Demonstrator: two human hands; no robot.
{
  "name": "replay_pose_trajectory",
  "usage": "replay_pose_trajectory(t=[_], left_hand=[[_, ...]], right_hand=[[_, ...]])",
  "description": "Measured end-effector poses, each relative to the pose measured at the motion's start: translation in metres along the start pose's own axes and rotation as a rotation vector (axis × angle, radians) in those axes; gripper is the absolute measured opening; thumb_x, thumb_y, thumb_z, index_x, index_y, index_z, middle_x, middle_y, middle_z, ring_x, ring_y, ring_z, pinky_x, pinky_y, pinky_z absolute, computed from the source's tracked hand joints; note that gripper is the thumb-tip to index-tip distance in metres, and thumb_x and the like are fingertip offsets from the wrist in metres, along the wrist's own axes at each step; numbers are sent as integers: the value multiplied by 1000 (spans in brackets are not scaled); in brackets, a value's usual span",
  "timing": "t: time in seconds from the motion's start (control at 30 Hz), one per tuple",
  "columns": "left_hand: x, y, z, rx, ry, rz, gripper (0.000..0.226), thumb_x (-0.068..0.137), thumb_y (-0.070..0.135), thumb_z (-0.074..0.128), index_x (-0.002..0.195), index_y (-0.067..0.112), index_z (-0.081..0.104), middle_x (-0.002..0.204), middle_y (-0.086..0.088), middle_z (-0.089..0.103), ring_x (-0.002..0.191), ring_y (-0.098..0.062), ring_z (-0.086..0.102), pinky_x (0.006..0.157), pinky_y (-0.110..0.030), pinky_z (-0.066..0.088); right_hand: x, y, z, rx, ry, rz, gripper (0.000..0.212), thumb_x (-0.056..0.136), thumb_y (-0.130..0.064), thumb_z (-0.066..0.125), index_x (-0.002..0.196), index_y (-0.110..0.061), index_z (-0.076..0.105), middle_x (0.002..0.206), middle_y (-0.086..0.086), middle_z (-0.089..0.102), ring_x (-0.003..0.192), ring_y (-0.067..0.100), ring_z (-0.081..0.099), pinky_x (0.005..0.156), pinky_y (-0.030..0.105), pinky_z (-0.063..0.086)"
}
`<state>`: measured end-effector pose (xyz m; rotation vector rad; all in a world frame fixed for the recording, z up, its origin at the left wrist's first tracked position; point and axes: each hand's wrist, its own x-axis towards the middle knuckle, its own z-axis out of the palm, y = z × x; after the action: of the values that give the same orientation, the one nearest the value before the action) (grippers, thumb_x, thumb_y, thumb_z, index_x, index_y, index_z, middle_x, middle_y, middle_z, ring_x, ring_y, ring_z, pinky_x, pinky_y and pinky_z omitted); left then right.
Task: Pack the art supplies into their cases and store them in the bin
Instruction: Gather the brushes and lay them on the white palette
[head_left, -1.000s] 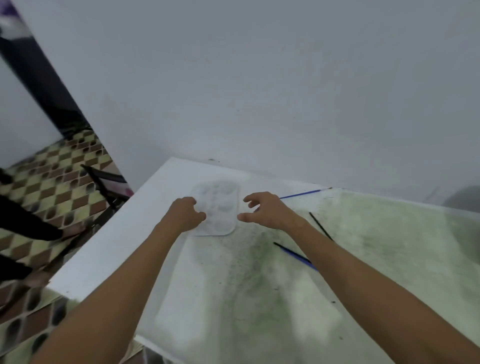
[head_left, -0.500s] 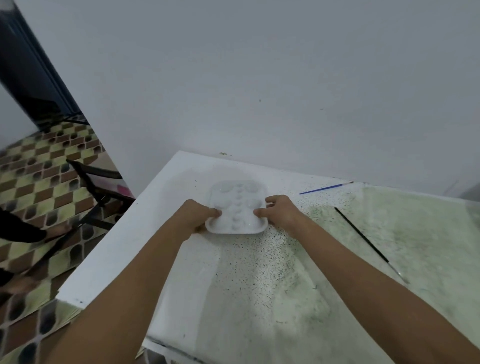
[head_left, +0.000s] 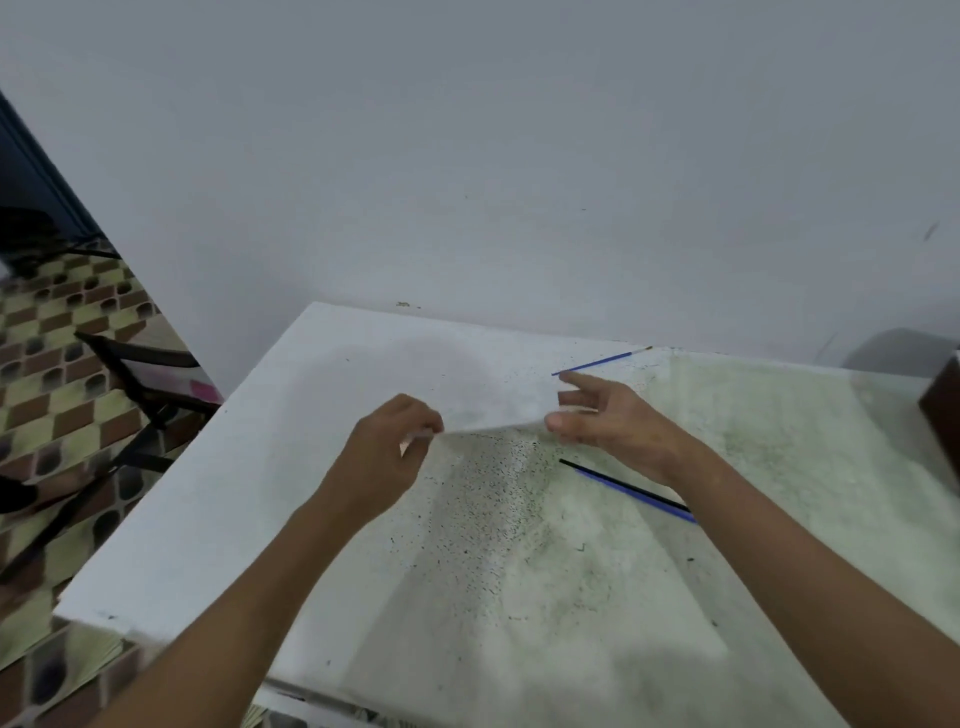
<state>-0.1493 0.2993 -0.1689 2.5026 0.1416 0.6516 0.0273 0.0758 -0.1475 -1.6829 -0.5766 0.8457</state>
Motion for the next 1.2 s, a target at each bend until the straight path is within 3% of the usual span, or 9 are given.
replay_pose_trajectory(t=[0.13, 0.27, 0.37, 0.5, 0.6, 0.83, 1.0, 1.1, 1.2], left_hand=[[-23, 10, 18, 25, -143, 11, 21, 82, 1, 67, 92, 20, 69, 99, 10, 59, 90, -4, 56, 76, -19, 46], [-51, 19, 17, 2, -232, -19, 26, 78, 27, 74, 102, 32, 65, 110, 19, 52, 102, 2, 48, 83, -13, 39], [-63, 20, 21, 47, -311, -83, 60, 66, 61, 69, 121, 41, 55, 130, 17, 39, 124, -6, 35, 103, -28, 28], [-59, 22, 28, -1, -563, -262, 113, 47, 76, 74, 143, 49, 20, 154, 16, 5, 142, -8, 8, 114, -36, 19], [-52, 18, 31, 20, -651, -268, 127, 45, 81, 73, 147, 46, 7, 159, 12, -3, 146, -9, 0, 118, -41, 18], [-56, 30, 36, -35, -758, -167, 124, 49, 69, 81, 146, 48, 7, 153, 26, -3, 139, -1, 14, 112, -29, 28], [-37, 49, 61, -80, -787, -106, 122, 49, 67, 82, 147, 47, 11, 153, 24, 0, 140, -1, 11, 112, -29, 25], [-9, 60, 78, -55, -719, -38, 98, 63, 70, 72, 144, 40, 26, 149, 11, 25, 136, -11, 26, 112, -41, 30], [35, 64, 92, -68, -575, -58, 63, 86, 50, 63, 141, 30, 40, 145, -1, 37, 134, -20, 33, 111, -46, 30]], right_hand=[[-29, 12, 3, -94, -19, 49, 73, 64, -20, 88, 129, -16, 55, 109, 1, 70, 95, 9, 68, 77, 16, 53], [-60, 35, 3, -95, -37, 61, 68, 58, -12, 91, 116, -28, 59, 102, -7, 73, 92, 9, 69, 77, 21, 54], [-82, 52, 3, -136, -27, 51, 73, 55, -7, 92, 116, -28, 60, 86, -11, 69, 74, 8, 65, 70, 21, 52], [-99, 64, -5, -190, -3, 35, 78, 54, 3, 90, 114, -35, 57, 78, -22, 65, 61, 1, 56, 61, 16, 48], [-109, 73, -10, -287, 27, 65, 93, 50, -7, 94, 130, -26, 50, 97, -9, 61, 65, 6, 58, 63, 21, 49], [-146, 76, -20, -495, 8, 85, 106, 47, -28, 94, 134, -43, 36, 93, -1, 59, 71, 10, 60, 70, 25, 54], [-163, 76, -43, -531, 45, 117, 84, 47, -28, 95, 119, -36, 54, 88, 1, 60, 63, 3, 53, 65, 24, 51], [-164, 74, -61, -606, 149, 162, 76, 56, -44, 89, 124, -38, 55, 87, -8, 60, 65, 1, 56, 65, 16, 48], [-149, 70, -82, -737, 293, 180, 77, 64, -55, 80, 131, -29, 52, 95, -9, 57, 73, 1, 56, 67, 14, 41]])
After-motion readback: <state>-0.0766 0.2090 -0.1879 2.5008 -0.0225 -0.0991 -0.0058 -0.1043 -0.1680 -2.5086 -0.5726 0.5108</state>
